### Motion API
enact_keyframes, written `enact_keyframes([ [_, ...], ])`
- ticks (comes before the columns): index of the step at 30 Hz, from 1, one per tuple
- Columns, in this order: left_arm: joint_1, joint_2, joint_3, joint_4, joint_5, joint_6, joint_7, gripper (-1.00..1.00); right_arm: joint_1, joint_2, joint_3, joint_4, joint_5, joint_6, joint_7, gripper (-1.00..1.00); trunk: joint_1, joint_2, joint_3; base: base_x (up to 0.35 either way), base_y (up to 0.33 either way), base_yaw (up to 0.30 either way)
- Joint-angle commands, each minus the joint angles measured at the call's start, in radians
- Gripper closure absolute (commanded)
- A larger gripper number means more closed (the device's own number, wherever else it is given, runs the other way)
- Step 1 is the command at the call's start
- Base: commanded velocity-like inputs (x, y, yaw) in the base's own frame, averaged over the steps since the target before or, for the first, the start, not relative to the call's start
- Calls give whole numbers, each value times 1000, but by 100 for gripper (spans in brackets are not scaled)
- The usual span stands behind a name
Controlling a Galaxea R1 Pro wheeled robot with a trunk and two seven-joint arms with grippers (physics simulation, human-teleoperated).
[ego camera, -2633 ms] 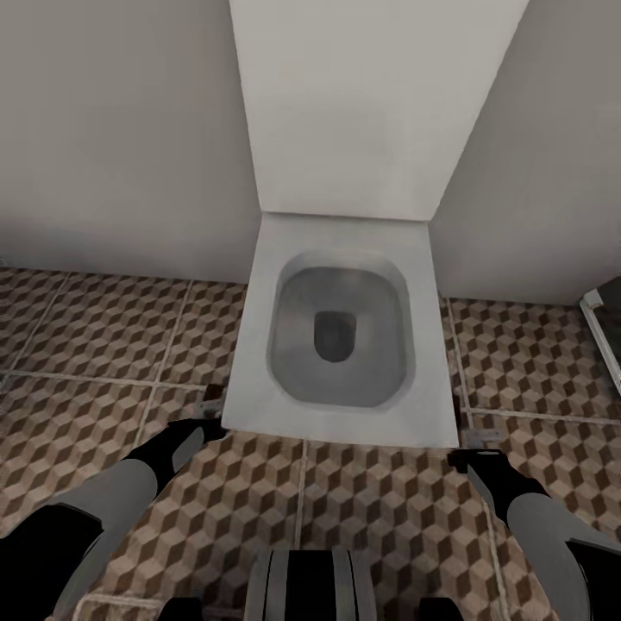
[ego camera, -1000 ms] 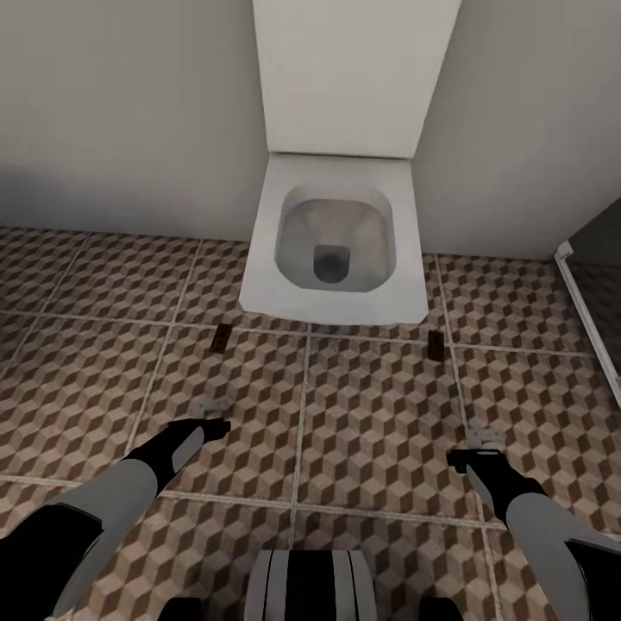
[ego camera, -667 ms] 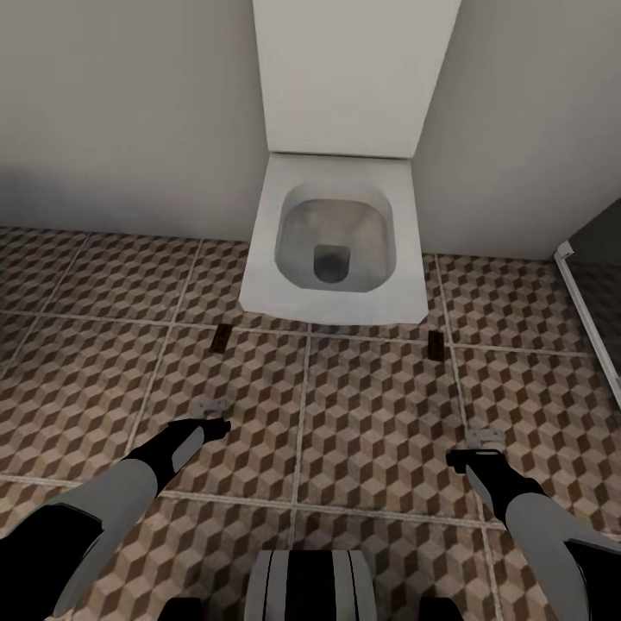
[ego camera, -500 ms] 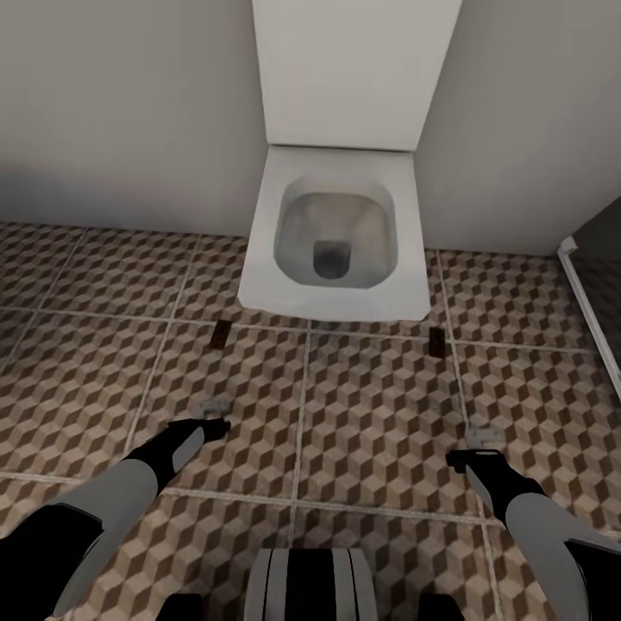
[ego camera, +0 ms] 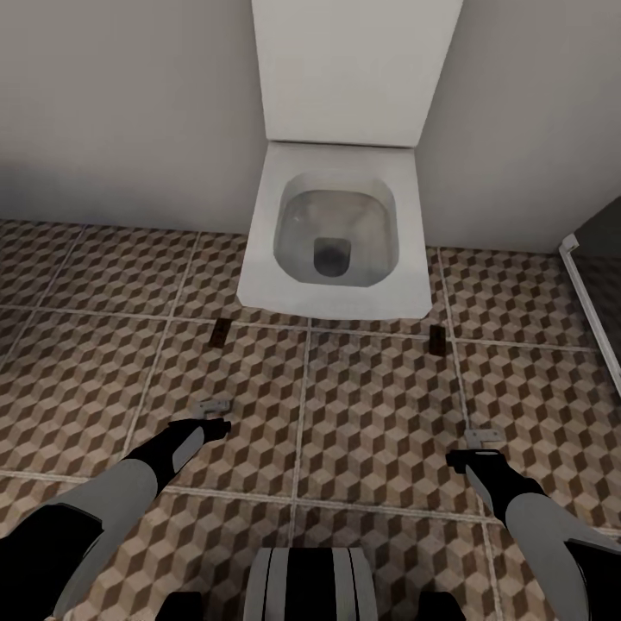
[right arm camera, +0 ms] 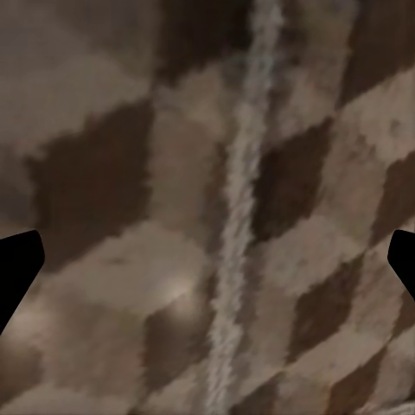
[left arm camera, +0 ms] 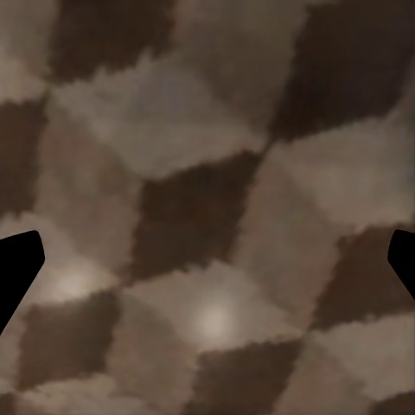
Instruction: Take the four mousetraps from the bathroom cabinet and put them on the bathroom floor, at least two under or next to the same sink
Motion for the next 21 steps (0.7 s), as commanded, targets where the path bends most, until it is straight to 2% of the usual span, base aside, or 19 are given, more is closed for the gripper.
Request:
enact_keyframes([
  [1,0,1,-8,-3,11,5,7,-100,0,1,-6,-2,10,5,0,-100,0,0,-1,0,0,0],
  [10,0,1,-8,-3,10,5,7,-100,0,1,-6,-2,10,5,0,-100,0,0,-1,0,0,0],
  [21,0,1,-6,-2,11,8,7,-100,0,1,-6,-2,10,6,0,-100,-5,2,42,0,0,0],
])
